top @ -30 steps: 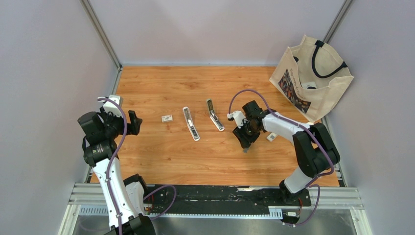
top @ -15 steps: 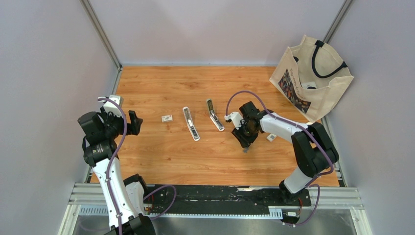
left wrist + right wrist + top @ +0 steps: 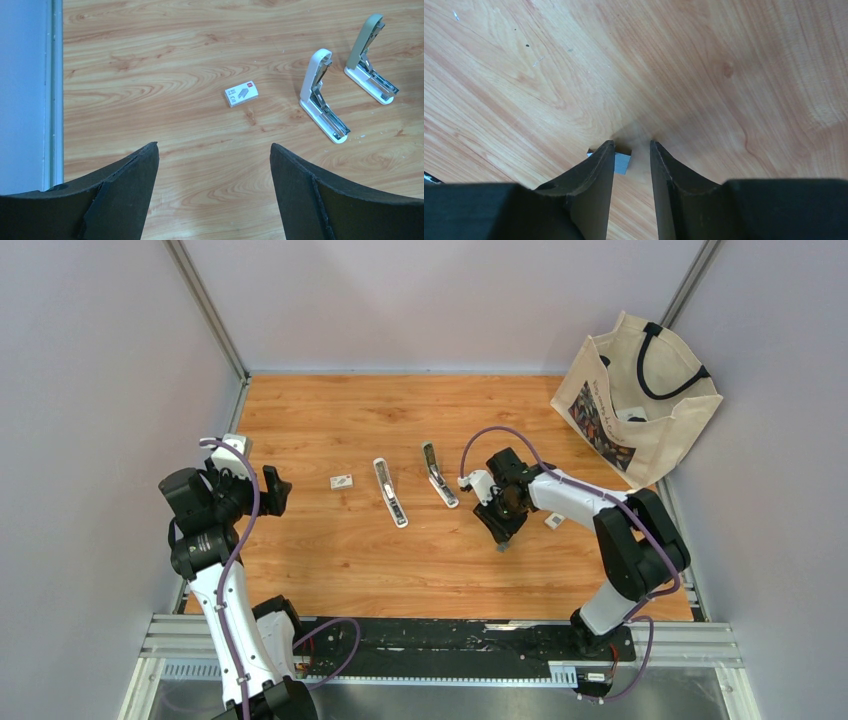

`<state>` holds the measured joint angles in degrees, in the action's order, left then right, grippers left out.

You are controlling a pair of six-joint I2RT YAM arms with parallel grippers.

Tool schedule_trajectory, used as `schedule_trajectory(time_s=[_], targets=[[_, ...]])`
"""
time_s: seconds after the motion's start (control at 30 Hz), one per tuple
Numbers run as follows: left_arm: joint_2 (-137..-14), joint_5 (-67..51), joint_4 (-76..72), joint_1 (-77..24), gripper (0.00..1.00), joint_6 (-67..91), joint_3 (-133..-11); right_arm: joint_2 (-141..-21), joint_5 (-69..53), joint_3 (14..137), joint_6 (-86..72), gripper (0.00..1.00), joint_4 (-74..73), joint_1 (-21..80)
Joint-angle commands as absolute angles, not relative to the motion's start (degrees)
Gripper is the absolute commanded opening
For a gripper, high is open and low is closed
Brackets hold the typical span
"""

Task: Load the staples into the stapler

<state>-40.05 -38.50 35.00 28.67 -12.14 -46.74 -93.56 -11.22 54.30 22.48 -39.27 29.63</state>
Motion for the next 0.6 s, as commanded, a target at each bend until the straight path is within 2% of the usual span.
schedule_trajectory(time_s=[0.0,0.33,0.57], targets=[[-40.08,-38.93,34.28,29.27,0.89,-13.45,-46.49,-94.66,-9.32,56.16,20.92,0.37,-41.75,30.24],[-40.43,-39.11,34.1,29.27,0.9,-13.27,-46.41,-89.3,-8.09,56.34,19.42,0.39,-42.81,31.2],[-39.9,-38.94,34.19,29.27,0.9,-13.18,-46.49,-92.02,-5.98,55.81,19.51,0.4,-42.1,31.9]])
